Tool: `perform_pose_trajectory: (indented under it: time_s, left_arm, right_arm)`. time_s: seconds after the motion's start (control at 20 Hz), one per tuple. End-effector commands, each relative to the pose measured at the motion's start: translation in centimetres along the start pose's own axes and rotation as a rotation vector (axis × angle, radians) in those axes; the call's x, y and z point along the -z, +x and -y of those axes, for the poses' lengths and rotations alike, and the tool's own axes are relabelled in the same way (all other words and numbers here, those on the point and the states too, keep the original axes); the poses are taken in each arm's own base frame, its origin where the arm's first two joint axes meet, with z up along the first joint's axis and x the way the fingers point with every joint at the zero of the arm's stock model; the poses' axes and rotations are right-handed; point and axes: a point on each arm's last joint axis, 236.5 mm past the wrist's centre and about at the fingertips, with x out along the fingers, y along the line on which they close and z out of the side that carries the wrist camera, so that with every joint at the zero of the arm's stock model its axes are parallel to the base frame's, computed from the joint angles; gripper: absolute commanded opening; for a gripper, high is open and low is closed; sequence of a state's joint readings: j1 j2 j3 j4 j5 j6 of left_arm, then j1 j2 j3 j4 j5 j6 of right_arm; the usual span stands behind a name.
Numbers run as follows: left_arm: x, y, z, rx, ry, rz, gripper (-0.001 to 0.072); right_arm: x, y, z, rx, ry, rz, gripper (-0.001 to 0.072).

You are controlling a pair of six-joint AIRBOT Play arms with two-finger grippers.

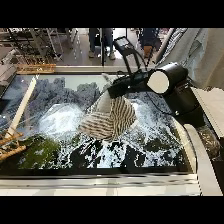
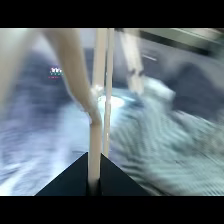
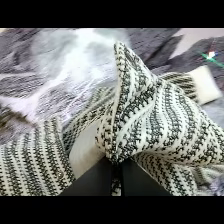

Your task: Fold the clothes and pants, and hang the long-sleeved shirts on hangers.

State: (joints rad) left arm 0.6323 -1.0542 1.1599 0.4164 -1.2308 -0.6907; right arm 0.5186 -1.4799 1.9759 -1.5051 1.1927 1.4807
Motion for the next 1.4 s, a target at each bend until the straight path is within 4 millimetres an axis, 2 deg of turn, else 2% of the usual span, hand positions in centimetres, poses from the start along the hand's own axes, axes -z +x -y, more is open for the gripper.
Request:
perform_pose_trajectory:
  time_s: [0.0,0.1,0.3,0.4,0.5,0.6,0.7,0.85,0.9,1.0,1.05,1.15,1.2,1.35]
  left_arm:
    - [2.5,1.2,12.2,0.563,0.222,-0.049,0.0024]
    - [4.5,3.1,14.7,0.697,0.207,-0.106,0.0023]
    - [7.8,5.9,17.5,0.829,0.161,-0.21,0.0024]
    - [9.6,6.9,18.0,0.849,0.153,-0.276,0.0024]
    - [12.1,8.0,16.9,0.797,0.132,-0.39,0.0023]
    - [13.5,9.1,14.8,0.707,0.113,-0.45,0.0023]
    - [12.9,9.5,12.5,0.629,0.101,-0.432,0.0023]
    - [12.1,9.0,10.3,0.58,0.071,-0.407,0.0023]
    - [12.0,8.9,9.8,0.569,0.066,-0.402,0.0022]
    - [12.0,8.9,9.5,0.56,0.065,-0.402,0.0023]
    - [12.0,8.9,9.4,0.558,0.068,-0.406,0.0023]
    - [12.4,8.9,9.5,0.557,0.076,-0.42,0.0023]
    - [12.5,8.9,9.6,0.558,0.08,-0.425,0.0023]
    - [12.6,8.9,9.6,0.559,0.08,-0.426,0.0023]
  right_arm:
    - [-0.8,-0.2,3.3,0.079,-0.011,0.037,0.004]
    - [-0.5,-0.2,3.7,0.085,-0.022,0.025,0.004]
    - [-0.4,-0.2,3.6,0.081,-0.008,0.021,0.004]
    - [0.3,-0.2,3.4,0.072,0.029,-0.004,0.0039]
    - [1.6,-0.2,2.9,0.053,0.094,-0.058,0.0039]
    - [4.7,0.3,2.6,0.051,0.176,-0.176,0.0039]
    - [9.7,2.0,2.1,0.047,0.224,-0.339,0.004]
    - [17.3,5.1,-1.4,-0.073,0.297,-0.543,0.004]
    - [19.2,5.7,-2.3,-0.099,0.318,-0.587,0.0041]
    - [21.6,6.4,-2.2,-0.088,0.327,-0.634,0.004]
    - [21.7,6.6,-1.8,-0.076,0.33,-0.633,0.0067]
    - [21.0,6.8,-1.0,-0.058,0.377,-0.603,0.0286]
    - [20.9,6.9,-0.5,-0.047,0.4,-0.591,0.0321]
    - [19.9,7.5,0.3,-0.037,0.417,-0.539,0.0323]
